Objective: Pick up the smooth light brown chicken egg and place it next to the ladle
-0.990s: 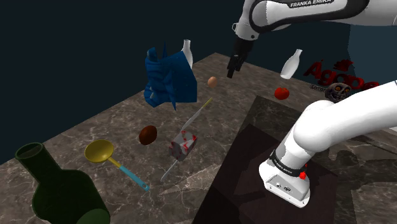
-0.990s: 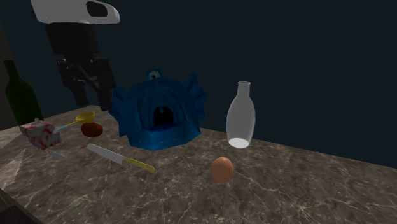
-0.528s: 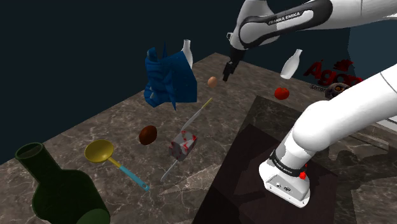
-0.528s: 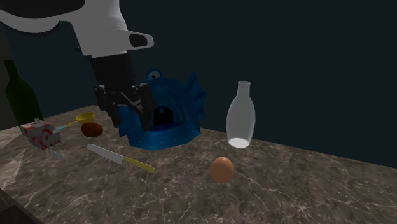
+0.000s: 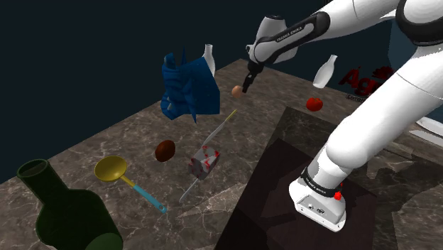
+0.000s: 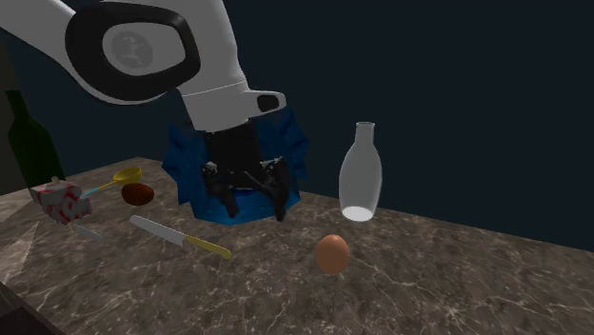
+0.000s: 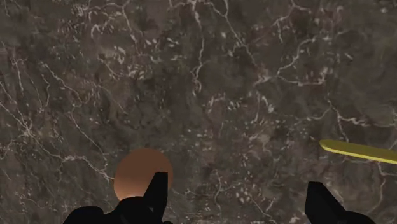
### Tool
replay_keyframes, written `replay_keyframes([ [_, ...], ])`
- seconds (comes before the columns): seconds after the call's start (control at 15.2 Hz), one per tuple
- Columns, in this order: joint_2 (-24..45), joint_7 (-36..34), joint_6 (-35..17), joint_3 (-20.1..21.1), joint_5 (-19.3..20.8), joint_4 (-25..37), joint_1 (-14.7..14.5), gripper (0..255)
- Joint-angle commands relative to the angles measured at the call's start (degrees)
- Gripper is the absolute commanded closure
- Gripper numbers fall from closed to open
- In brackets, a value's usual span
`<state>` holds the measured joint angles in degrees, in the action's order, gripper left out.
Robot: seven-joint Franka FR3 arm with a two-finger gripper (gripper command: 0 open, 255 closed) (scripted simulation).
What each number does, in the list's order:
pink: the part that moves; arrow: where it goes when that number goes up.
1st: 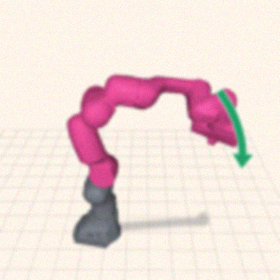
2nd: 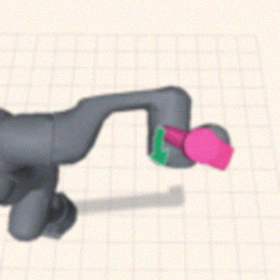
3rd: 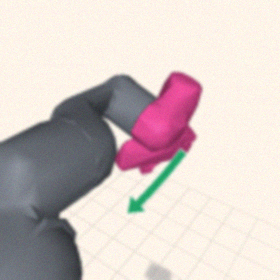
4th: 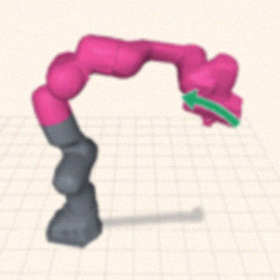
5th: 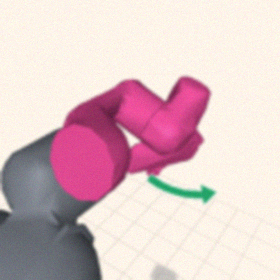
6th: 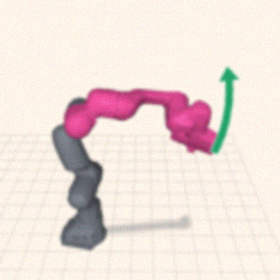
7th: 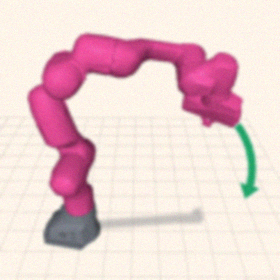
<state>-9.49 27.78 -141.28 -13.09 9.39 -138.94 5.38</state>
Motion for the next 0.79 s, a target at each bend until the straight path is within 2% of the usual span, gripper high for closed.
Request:
replay_keyframes([
  [0.0,4.8,3.0,-3.6,-1.2,-0.9,2.5,0.2,0],
  [0.33,15.6,10.5,-10.5,-2.3,-5.4,9.3,1.1,0],
  [0.53,22.0,15.4,-13.6,-1.6,-8.7,14.4,2.7,0],
  [0.73,24.1,16.2,-14.9,-1.1,-9.6,15.3,3.3,0],
])
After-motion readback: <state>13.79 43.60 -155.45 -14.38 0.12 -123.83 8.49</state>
